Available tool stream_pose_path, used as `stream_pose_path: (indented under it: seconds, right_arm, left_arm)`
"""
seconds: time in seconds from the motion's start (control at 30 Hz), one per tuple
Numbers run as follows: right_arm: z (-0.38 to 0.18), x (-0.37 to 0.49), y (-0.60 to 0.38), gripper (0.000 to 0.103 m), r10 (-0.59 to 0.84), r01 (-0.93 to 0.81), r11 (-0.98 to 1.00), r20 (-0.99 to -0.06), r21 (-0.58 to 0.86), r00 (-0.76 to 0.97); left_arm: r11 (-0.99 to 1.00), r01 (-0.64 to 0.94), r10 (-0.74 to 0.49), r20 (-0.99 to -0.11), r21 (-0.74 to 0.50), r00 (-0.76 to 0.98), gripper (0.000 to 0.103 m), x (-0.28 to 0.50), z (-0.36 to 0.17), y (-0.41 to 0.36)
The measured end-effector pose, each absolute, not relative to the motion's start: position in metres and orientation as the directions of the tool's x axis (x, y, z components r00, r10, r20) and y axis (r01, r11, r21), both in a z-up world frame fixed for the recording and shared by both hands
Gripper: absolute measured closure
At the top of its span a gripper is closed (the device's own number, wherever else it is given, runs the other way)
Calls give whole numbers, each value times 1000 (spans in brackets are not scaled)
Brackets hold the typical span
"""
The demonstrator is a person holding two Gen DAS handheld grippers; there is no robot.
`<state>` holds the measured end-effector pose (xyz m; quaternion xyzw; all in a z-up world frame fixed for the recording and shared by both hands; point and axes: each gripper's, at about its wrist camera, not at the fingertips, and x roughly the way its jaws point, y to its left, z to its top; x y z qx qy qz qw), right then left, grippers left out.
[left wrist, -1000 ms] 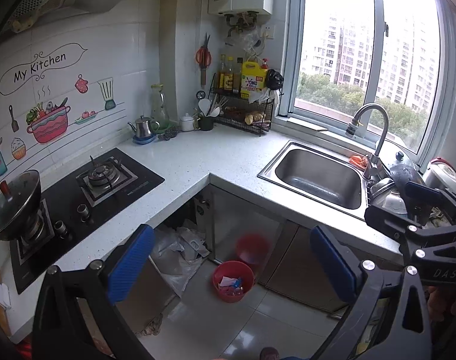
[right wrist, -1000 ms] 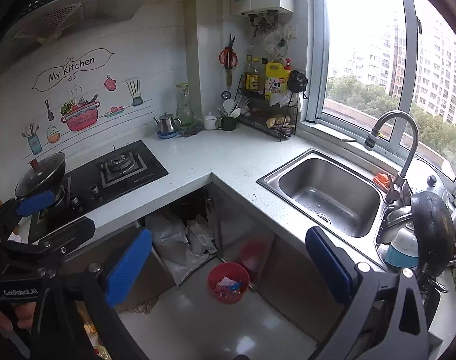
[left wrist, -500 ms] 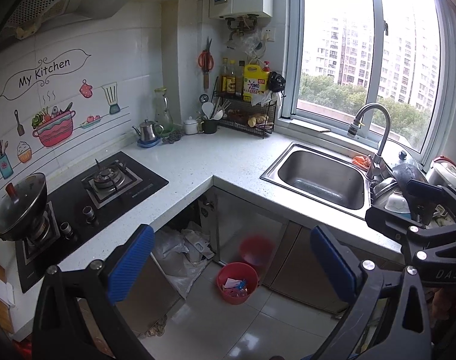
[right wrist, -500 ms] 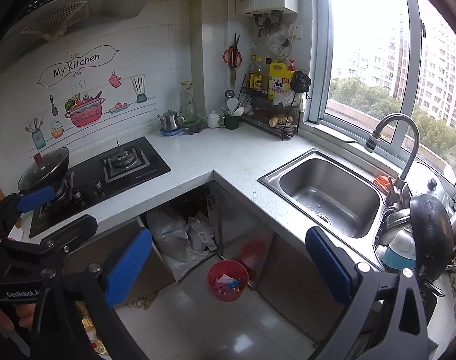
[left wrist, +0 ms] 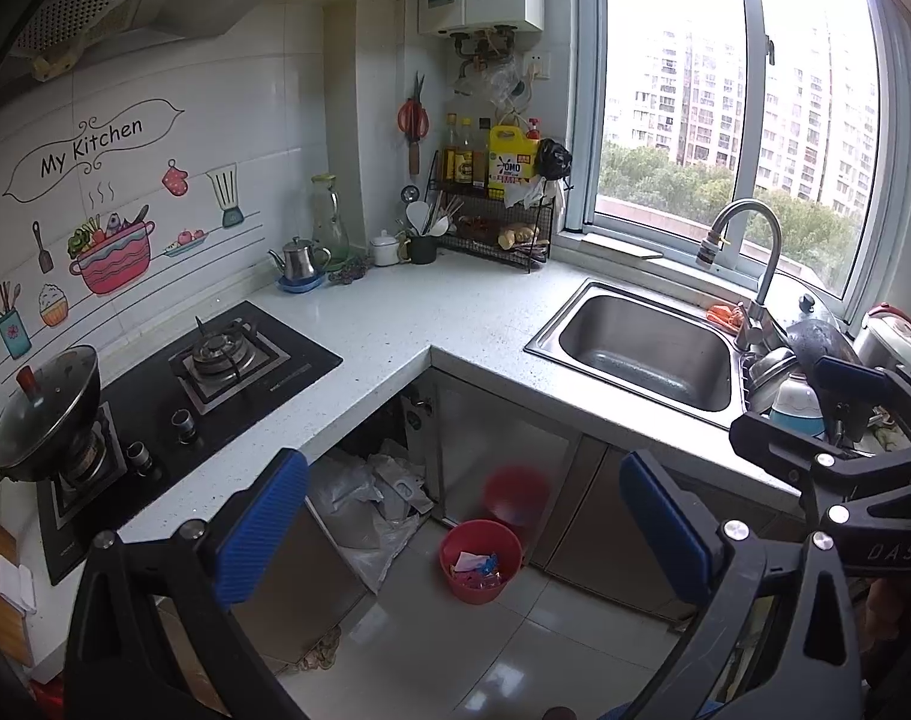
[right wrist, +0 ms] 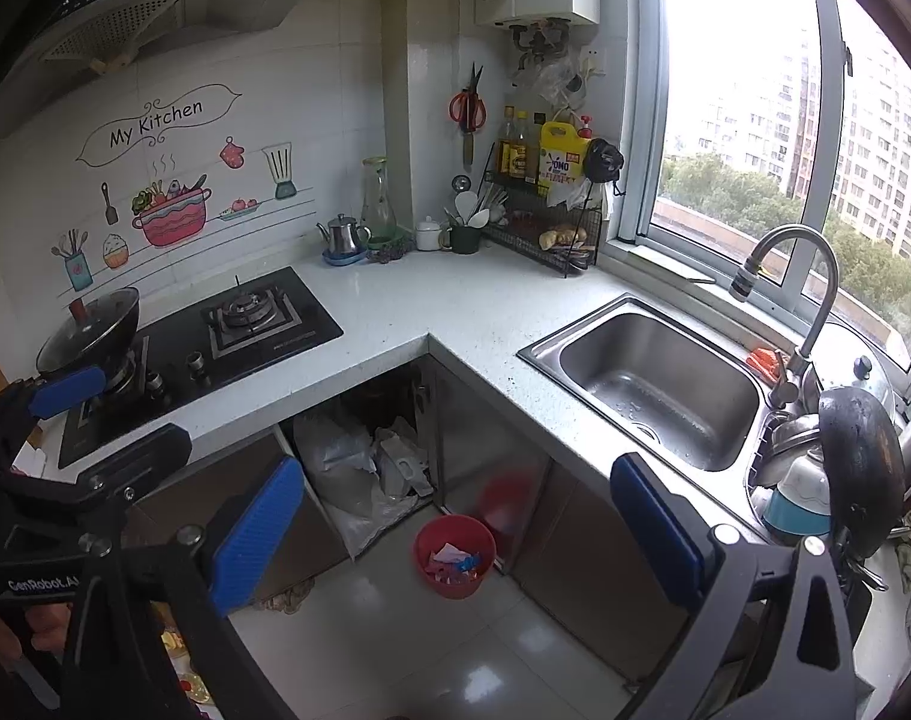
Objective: Collect trash
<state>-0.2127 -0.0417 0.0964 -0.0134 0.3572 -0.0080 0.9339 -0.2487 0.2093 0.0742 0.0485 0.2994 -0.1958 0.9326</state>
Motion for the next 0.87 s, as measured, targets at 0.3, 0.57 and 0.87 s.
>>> stream_pose_path:
  seconds: [0.3, 0.57, 0.87]
  right_arm:
    - [98, -213, -42, 0, -20, 4, 1000, -668, -26, 744]
    - [99, -214, -42, 1, -25, 9, 1000, -673, -28, 739]
    - [100, -216, -38, 1, -43, 31, 999, -674, -30, 737]
  left_arm:
    - [919, 393, -332, -583, -25, 741, 0, -251, 75, 209]
    - [917, 397, -335, -585, -23, 739, 0, -250, 75, 209]
    - [915, 404, -340, -586, -24, 736, 0, -253, 72, 199]
